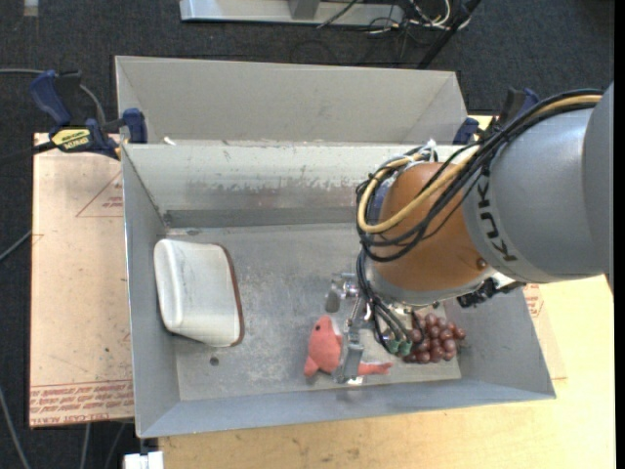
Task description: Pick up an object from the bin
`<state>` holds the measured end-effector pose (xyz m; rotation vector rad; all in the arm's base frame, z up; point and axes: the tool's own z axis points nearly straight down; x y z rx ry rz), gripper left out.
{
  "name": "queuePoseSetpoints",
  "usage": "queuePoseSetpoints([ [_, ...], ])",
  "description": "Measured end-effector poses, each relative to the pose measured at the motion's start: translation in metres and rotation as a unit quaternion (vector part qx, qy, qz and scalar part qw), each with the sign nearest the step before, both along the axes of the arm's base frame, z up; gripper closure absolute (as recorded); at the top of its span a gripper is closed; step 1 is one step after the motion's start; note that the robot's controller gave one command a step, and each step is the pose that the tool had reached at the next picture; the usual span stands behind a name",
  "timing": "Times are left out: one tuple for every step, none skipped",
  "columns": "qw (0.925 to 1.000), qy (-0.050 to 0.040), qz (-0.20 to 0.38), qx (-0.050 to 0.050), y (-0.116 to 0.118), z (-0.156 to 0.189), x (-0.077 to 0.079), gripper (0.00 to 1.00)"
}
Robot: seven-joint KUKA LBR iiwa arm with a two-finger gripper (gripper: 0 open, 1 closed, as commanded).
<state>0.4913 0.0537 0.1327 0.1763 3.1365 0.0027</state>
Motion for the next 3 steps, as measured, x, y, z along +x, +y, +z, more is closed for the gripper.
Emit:
queuePoseSetpoints([
  [0.9949,0.0012,-0.101,0.000,-0.018,-0.025,-0.004,0.00],
  [1.0000,0.0003,0.010,0.000,-0.016,-0.010,-0.009,0.00],
  [0.9970,0.0001,-0.077,0.001,-0.014,-0.036,-0.010,0.00],
])
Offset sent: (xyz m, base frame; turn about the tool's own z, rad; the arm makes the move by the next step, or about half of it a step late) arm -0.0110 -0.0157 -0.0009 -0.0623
